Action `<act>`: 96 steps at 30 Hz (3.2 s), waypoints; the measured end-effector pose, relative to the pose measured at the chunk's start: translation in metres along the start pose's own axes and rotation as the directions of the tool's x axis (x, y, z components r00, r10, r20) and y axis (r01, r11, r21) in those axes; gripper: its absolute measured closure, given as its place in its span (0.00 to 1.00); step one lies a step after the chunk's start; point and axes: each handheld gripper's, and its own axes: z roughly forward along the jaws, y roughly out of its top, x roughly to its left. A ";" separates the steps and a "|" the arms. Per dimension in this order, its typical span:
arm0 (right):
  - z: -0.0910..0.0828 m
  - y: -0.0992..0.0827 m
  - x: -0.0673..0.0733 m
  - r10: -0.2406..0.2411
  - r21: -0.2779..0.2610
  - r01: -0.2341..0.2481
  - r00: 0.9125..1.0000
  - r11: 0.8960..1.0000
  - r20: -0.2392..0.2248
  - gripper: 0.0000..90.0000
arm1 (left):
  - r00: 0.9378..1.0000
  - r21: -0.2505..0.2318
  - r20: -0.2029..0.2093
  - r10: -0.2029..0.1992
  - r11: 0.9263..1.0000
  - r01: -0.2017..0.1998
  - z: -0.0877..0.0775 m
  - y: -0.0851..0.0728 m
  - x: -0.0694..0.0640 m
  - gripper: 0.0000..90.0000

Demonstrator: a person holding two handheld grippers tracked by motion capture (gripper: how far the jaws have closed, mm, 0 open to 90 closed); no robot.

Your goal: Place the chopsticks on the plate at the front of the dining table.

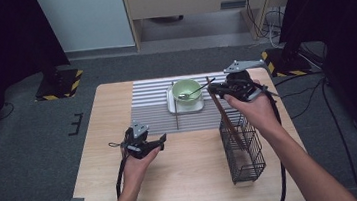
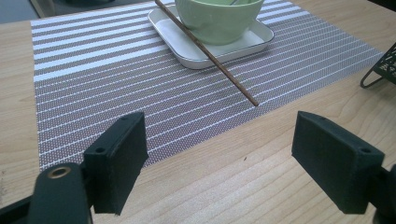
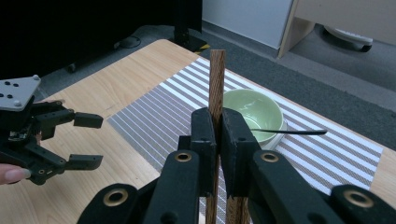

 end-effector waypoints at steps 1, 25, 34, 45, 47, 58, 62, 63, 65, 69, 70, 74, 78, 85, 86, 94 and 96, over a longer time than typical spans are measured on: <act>-0.002 0.001 0.000 -0.003 -0.002 0.003 1.000 1.000 -0.001 0.94 | 1.000 0.000 0.000 0.000 1.000 0.000 0.000 0.000 0.000 0.19; -0.047 0.040 -0.001 -0.001 -0.156 0.002 1.000 0.988 0.010 0.94 | 0.998 -0.105 0.065 -0.025 0.994 0.032 -0.014 0.024 -0.012 0.15; -0.057 0.054 0.011 -0.019 -0.197 0.019 1.000 0.980 0.003 0.94 | 0.997 -0.128 0.076 -0.017 0.991 0.026 -0.017 0.034 -0.019 0.15; -0.028 0.058 0.019 -0.004 -0.220 -0.003 1.000 0.975 -0.030 0.94 | 0.993 -0.138 0.110 0.031 0.990 -0.015 -0.009 0.038 -0.028 0.16; -0.024 0.058 0.021 -0.009 -0.216 0.003 0.999 0.976 -0.031 0.94 | 0.992 -0.144 0.121 0.026 0.990 -0.008 -0.009 0.038 -0.029 0.17; 0.007 0.051 0.033 -0.010 -0.195 -0.004 0.997 0.981 -0.074 0.94 | 0.987 -0.157 0.157 0.041 0.987 -0.016 -0.004 0.039 -0.038 0.18; 0.015 0.049 0.035 0.005 -0.196 -0.023 0.996 0.980 -0.090 0.94 | 0.985 -0.162 0.166 0.045 0.987 -0.018 -0.004 0.039 -0.041 0.19; 0.017 0.049 0.035 0.009 -0.198 -0.027 0.996 0.980 -0.091 0.94 | 0.985 -0.162 0.169 0.045 0.987 -0.017 -0.004 0.040 -0.041 0.19; 0.017 0.049 0.036 0.014 -0.200 -0.032 0.996 0.979 -0.092 0.94 | 0.984 -0.162 0.171 0.045 0.987 -0.017 -0.003 0.040 -0.041 0.20; 0.019 0.047 0.036 0.028 -0.205 -0.047 0.995 0.978 -0.097 0.94 | 0.983 -0.165 0.176 0.049 0.986 -0.020 -0.003 0.040 -0.044 0.21; 0.019 0.047 0.036 0.028 -0.205 -0.047 0.995 0.978 -0.097 0.94 | 0.983 -0.165 0.176 0.049 0.986 -0.020 -0.003 0.040 -0.044 0.21; 0.021 0.044 0.035 0.046 -0.213 -0.069 0.993 0.975 -0.113 0.94 | 0.981 -0.161 0.188 0.045 0.987 -0.014 -0.004 0.040 -0.045 0.21; 0.025 0.041 0.035 0.070 -0.218 -0.097 0.989 0.971 -0.128 0.94 | 0.979 -0.165 0.200 0.035 0.986 -0.002 -0.005 0.039 -0.045 0.22; 0.026 0.042 0.040 0.086 -0.234 -0.119 0.986 0.965 -0.146 0.94 | 0.971 -0.178 0.239 0.027 0.984 0.016 -0.005 0.040 -0.051 0.24; 0.026 0.042 0.041 0.087 -0.234 -0.121 0.985 0.965 -0.149 0.94 | 0.969 -0.177 0.244 0.027 0.984 0.018 -0.004 0.040 -0.053 0.25; 0.027 0.042 0.045 0.091 -0.226 -0.126 0.983 0.966 -0.160 0.94 | 0.960 -0.181 0.280 0.014 0.983 0.039 0.002 0.038 -0.058 0.35; 0.027 0.042 0.044 0.096 -0.229 -0.132 0.982 0.964 -0.162 0.94 | 0.960 -0.181 0.279 0.025 0.983 0.027 0.002 0.038 -0.061 0.39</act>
